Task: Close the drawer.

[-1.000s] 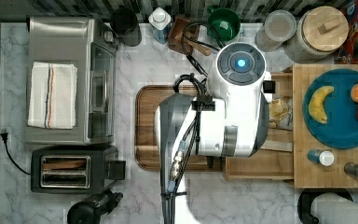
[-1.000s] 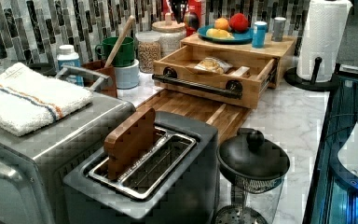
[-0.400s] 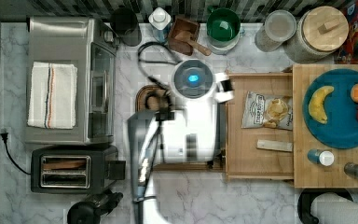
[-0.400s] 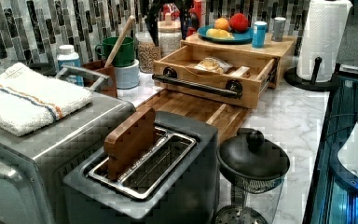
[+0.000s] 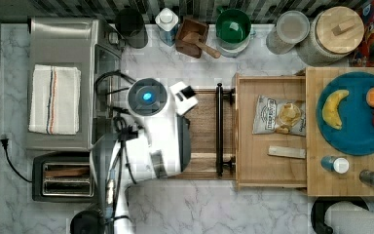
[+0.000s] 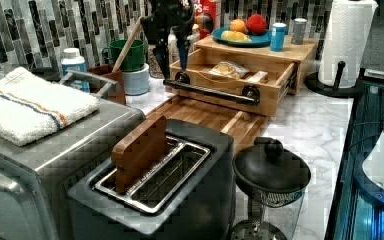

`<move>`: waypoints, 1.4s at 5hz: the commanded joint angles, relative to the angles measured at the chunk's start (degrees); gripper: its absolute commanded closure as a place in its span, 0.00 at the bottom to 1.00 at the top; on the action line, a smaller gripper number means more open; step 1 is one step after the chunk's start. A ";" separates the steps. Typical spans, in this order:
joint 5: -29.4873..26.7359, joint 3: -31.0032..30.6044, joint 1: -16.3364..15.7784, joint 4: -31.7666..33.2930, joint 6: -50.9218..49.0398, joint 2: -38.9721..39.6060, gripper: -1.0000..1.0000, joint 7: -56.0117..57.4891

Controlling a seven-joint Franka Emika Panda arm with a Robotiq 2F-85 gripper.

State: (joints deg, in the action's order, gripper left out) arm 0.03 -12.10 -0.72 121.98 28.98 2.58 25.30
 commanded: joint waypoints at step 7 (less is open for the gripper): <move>6.37 7.31 8.24 9.32 19.82 7.63 1.00 19.96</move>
State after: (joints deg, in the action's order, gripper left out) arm 6.28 -4.31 8.73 131.83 47.95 9.83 41.74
